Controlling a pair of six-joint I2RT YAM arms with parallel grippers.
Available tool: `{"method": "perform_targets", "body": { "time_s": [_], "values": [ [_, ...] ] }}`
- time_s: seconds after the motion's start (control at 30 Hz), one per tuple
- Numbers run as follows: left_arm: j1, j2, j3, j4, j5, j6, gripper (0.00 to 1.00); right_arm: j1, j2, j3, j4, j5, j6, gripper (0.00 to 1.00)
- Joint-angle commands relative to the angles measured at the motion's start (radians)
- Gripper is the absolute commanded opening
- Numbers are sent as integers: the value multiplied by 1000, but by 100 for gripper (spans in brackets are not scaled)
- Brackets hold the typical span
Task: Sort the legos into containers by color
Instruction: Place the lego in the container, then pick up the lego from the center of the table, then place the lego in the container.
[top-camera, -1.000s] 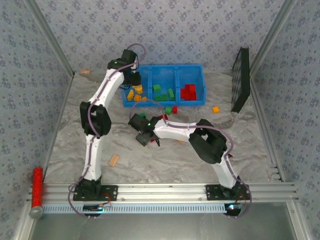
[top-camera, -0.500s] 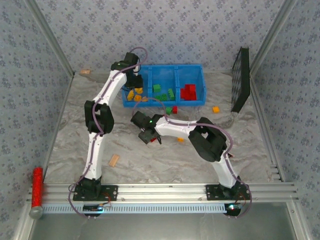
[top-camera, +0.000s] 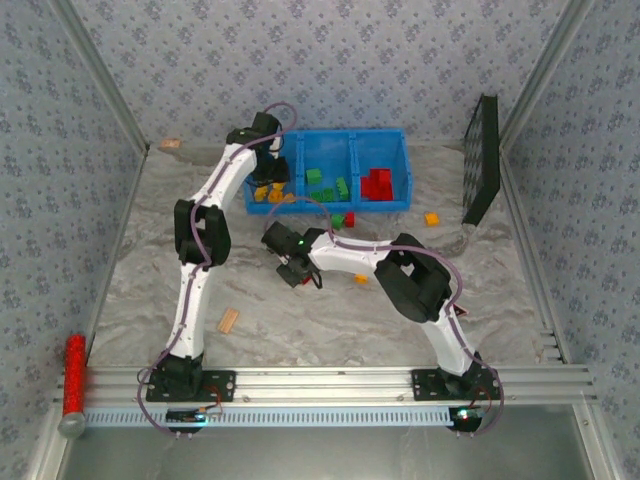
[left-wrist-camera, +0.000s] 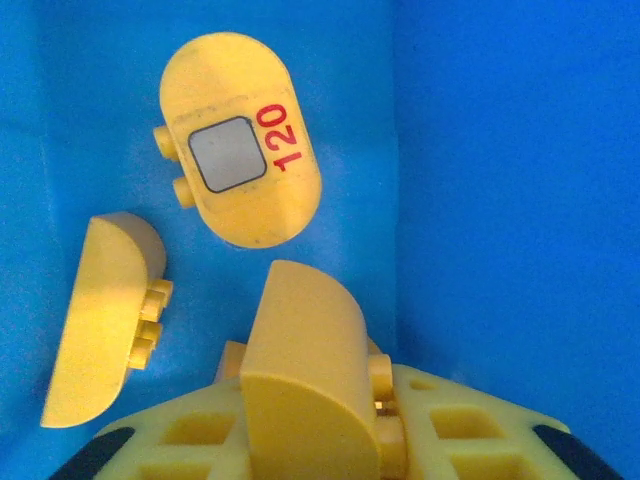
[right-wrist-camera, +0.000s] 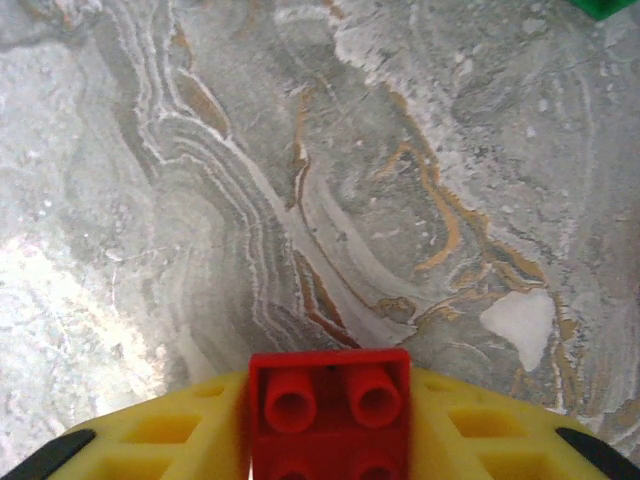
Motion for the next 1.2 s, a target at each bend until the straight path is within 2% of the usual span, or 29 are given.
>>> {"method": "perform_targets", "body": {
  "time_s": [0.0, 0.07, 0.2, 0.37, 0.43, 0.63, 0.9, 1.03, 1.17],
  "values": [
    [8, -6, -25, -22, 24, 1, 36, -2, -17, -61, -34, -45, 15, 33],
    [8, -20, -47, -13, 29, -1, 42, -8, -47, -104, -30, -52, 30, 30],
    [9, -61, -53, -4, 47, 22, 62, -39, -133, -158, -72, -72, 58, 24],
    [14, -147, -17, -10, 96, 72, 79, -114, -306, -207, -111, -157, 94, 22],
    [19, -178, 14, -24, 116, 102, 82, -168, -367, -200, -142, -188, 107, 21],
    [43, -270, 47, -82, 149, 182, 84, -357, -459, -96, -226, -265, 99, 22],
    [57, -416, -68, -118, 145, 269, 86, -602, -320, 138, -188, -198, 56, 23],
    [43, -493, -198, -98, 138, 275, 86, -661, -184, 279, -154, -186, 35, 22],
    [-8, -553, -344, -83, 99, 310, 86, -705, -30, 418, -128, -201, 29, 22]
  ]
}}
